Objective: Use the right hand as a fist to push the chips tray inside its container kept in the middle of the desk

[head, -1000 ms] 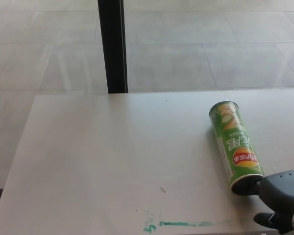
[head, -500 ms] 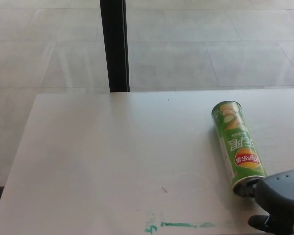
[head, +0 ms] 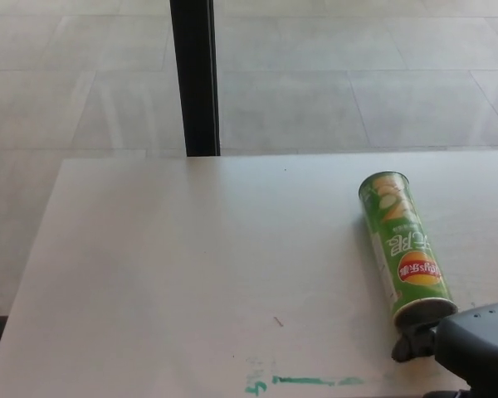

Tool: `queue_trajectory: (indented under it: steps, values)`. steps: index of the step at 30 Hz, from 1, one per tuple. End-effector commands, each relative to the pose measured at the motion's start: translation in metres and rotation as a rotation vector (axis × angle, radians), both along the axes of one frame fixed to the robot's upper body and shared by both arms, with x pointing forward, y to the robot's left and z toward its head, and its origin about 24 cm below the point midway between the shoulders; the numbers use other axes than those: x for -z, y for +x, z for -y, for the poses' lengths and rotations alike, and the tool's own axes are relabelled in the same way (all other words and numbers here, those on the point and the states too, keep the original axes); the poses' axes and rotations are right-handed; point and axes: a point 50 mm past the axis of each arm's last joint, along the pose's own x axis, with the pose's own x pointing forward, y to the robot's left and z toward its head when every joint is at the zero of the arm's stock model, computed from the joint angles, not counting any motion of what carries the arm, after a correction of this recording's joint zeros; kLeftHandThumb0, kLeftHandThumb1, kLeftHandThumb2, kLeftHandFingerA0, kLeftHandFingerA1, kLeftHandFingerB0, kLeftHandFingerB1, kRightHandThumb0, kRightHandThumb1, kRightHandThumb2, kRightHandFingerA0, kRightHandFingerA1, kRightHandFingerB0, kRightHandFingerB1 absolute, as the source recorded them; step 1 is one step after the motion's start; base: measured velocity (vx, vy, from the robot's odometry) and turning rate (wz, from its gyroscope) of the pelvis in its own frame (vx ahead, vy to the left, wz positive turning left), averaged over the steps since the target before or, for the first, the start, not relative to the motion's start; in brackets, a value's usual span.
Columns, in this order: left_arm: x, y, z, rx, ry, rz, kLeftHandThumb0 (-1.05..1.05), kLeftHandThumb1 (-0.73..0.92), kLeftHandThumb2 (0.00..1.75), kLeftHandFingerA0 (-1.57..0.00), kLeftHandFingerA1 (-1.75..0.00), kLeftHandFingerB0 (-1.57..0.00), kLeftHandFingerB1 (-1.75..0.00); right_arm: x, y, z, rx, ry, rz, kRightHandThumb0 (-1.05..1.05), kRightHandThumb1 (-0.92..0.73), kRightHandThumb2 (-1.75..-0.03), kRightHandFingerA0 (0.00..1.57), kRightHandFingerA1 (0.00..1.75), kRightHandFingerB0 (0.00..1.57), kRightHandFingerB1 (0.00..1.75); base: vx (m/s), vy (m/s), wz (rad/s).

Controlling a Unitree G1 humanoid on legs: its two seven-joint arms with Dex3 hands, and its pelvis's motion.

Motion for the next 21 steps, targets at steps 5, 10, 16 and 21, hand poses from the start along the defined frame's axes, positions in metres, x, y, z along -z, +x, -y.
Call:
queue_trajectory:
  steps: [5, 10, 16, 21]
  values:
    - [-0.005, -0.003, -0.005, -0.032, 0.017, 0.021, -0.72, 0.92, 0.68, -0.52, -0.61, -0.42, -0.48, -0.088, -0.032, 0.055, 0.059, 0.359, -0.174, -0.47, -0.71, -0.62, 0.84, 0.82, 0.5, 0.48, 0.0, 0.0, 0.0]
    - [-0.006, -0.004, -0.006, -0.014, 0.035, 0.0, -0.7, 0.92, 0.7, -0.54, -0.6, -0.41, -0.47, -0.101, -0.038, 0.105, 0.236, 0.494, 0.055, -0.49, -0.74, -0.62, 0.82, 1.01, 0.49, 0.44, 0.0, 0.0, 0.0]
    - [-0.005, -0.011, -0.006, -0.007, 0.03, -0.013, -0.71, 0.92, 0.71, -0.53, -0.6, -0.41, -0.47, -0.099, -0.053, 0.158, 0.525, 0.729, 0.355, -0.46, -0.69, -0.6, 0.84, 0.98, 0.53, 0.44, 0.0, 0.0, 0.0]
    - [-0.006, -0.01, -0.006, -0.01, 0.032, -0.008, -0.7, 0.92, 0.72, -0.52, -0.62, -0.38, -0.48, -0.077, -0.061, 0.199, 0.821, 0.821, 0.604, -0.58, -0.7, -0.61, 0.85, 0.96, 0.54, 0.41, 0.0, 0.0, 0.0]
